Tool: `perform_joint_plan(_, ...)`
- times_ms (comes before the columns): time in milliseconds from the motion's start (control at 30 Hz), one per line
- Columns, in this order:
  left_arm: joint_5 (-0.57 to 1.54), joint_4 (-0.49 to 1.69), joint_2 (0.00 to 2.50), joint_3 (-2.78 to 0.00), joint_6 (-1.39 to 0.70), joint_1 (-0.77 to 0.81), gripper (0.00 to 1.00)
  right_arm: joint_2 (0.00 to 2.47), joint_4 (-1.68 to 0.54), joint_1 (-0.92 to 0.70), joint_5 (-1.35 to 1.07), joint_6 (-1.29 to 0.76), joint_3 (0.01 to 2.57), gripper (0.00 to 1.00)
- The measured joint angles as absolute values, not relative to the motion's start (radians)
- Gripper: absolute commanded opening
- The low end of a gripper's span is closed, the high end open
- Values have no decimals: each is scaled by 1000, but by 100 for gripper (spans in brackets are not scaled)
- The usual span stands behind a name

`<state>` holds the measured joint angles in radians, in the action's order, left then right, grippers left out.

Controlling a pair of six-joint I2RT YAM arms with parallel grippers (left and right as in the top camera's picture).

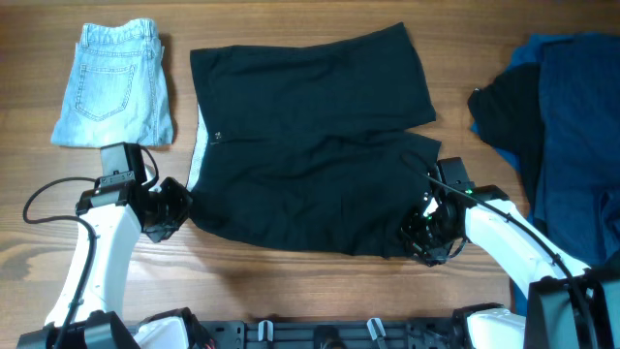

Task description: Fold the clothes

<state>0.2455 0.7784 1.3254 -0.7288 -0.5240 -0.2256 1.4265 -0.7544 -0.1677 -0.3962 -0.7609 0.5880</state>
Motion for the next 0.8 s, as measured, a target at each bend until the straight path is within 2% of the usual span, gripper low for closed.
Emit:
perform_joint_plan(33,245,778,1325,-729,-524,-226,7,1427,-757,-168,-392,-760,587,4)
perform_joint_plan(167,245,778,1325,-729,-524,-226,4,1427,-775,-168,-382,-748,585,4)
perform_joint_plan(367,245,785,1325,-729,-523,-226,4,1427,-833,-168,-360,-700,592,4)
perform_joint_plan(533,245,859,1325,-731,-521,-226,4,1427,-1022,-168,-258,-646,759,4)
perform_joint_plan(667,245,900,1297,-731,-520,-226,4,1396,-1081,-168,-205,-611,878,4)
perform_joint_plan(800,246,971,1155,-731,-519,-225,4,1317,-1127,-168,-186,-596,940,4)
